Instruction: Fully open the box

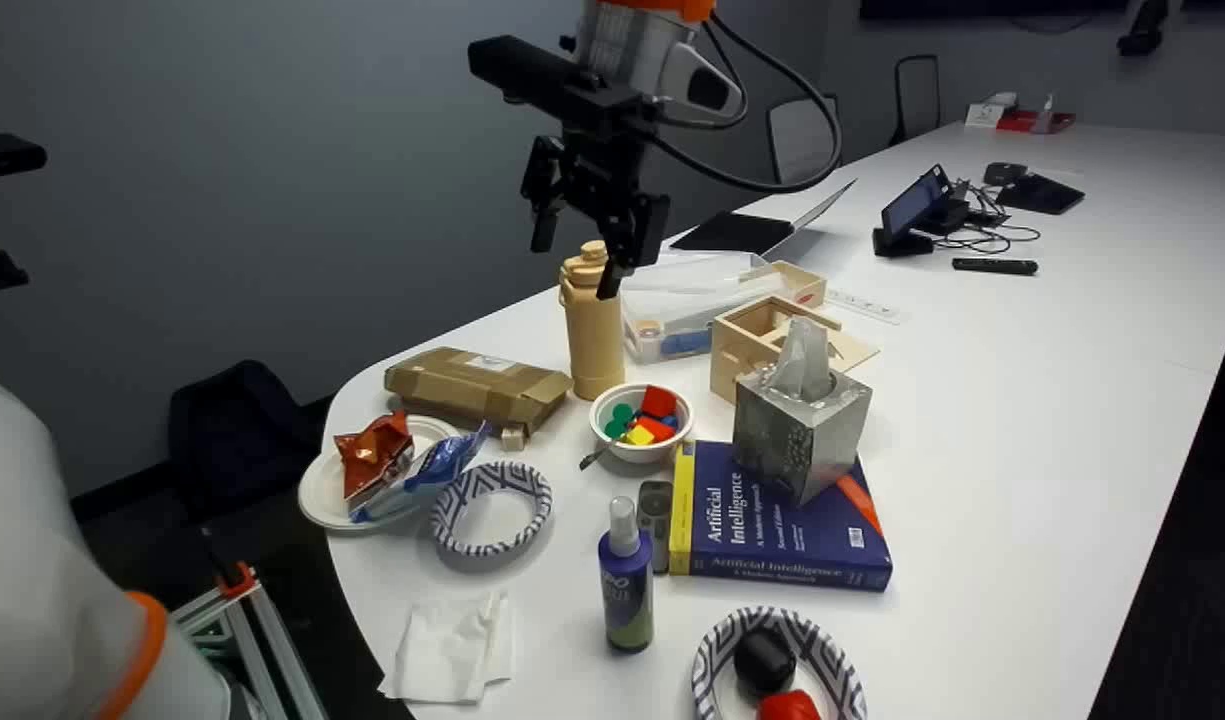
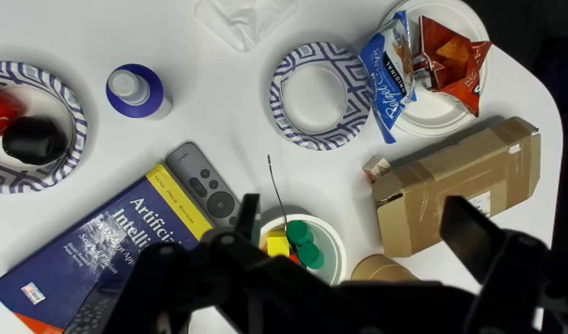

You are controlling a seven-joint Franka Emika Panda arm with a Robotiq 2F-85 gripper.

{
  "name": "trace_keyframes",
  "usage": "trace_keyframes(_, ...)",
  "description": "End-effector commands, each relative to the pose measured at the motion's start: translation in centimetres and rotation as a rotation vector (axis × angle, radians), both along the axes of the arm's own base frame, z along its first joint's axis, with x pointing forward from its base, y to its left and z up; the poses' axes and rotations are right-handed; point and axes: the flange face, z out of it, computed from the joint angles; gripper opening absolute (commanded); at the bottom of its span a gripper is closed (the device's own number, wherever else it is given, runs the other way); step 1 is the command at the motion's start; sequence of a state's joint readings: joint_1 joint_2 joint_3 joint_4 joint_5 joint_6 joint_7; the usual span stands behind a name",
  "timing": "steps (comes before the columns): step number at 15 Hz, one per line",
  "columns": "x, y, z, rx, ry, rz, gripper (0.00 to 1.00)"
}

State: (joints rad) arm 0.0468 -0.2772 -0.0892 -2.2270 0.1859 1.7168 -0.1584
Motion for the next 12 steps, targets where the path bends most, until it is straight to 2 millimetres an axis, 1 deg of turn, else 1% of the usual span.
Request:
trace_keyframes(1,0.0,0.0,0.0,0.0,0.001,0.0,1.0)
trace_keyframes(7,0.0,0.0,0.0,0.0,0.0,0.0,1.0)
trace_keyframes(8,0.2,0.4,-0.7,0.008,-0.002,0.001,1.0)
trace_keyframes(9,0.5,1.6,-1.5,0.022,-0.003,0.001,1.0)
trace_keyframes(10,0.7,3.1,-2.4,0.032,-0.003,0.021,1.0)
trace_keyframes(12,1.0,7.0,-4.5,0.052,0.013,0.054,1.0)
